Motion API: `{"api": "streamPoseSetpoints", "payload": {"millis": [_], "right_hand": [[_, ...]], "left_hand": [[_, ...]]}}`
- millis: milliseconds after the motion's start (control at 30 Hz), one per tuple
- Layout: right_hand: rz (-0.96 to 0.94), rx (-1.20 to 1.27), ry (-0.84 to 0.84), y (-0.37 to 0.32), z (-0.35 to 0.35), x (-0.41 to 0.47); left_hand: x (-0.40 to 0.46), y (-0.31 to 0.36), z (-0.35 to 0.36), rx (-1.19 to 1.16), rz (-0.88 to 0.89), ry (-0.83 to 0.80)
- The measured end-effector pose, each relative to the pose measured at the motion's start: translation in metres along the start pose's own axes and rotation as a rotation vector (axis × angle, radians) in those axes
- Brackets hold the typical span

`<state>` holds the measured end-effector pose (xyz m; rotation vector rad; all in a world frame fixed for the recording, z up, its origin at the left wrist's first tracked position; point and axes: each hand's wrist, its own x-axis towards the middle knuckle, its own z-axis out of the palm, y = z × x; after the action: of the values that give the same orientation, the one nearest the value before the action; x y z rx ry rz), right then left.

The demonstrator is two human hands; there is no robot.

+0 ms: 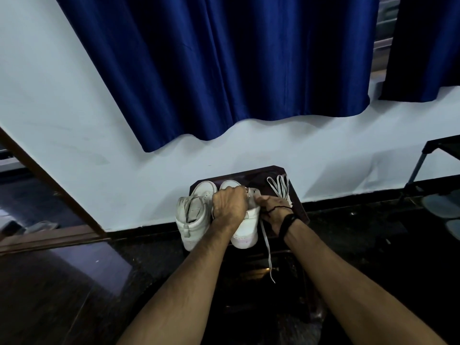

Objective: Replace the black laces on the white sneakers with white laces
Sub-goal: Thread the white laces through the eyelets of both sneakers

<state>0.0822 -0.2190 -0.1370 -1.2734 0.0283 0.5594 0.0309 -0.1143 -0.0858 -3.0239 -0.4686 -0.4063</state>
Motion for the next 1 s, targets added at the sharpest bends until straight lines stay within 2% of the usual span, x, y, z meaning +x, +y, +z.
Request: {"api": "streamPoseSetpoints", "payload": {"millis": [100, 233, 367, 500, 767, 867, 1000], "right_hand": [[-0.014, 0.061, -0.013, 0.000, 0.003, -0.004], [-0.079, 0.090, 0.022, 0.005, 0.004, -0.001], [-0.155, 0.019, 0.099, 0.010, 0.003, 0.004], [-0.228, -0.063, 0.107, 0.015, 0.005, 0.009], [-0.373, -0.402, 0.182, 0.017, 0.007, 0.005], [-0.408, -0.421, 0.184, 0.016, 0.008, 0.003], [-0.389, -0.387, 0.195, 0.017, 0.011, 0.003]], "left_hand": [[0.001, -0.002, 0.002, -0.018, 0.040, 0.015], [0.003, 0.002, 0.006, -0.076, -0.005, 0.037], [0.005, 0.011, 0.007, -0.110, -0.044, 0.025], [0.002, 0.014, 0.011, -0.168, -0.145, 0.061], [0.002, -0.002, 0.013, -0.196, 0.003, 0.052], [0.000, -0.008, 0.015, -0.251, 0.037, 0.077], [-0.006, -0.008, 0.015, -0.282, -0.009, 0.124]]}}
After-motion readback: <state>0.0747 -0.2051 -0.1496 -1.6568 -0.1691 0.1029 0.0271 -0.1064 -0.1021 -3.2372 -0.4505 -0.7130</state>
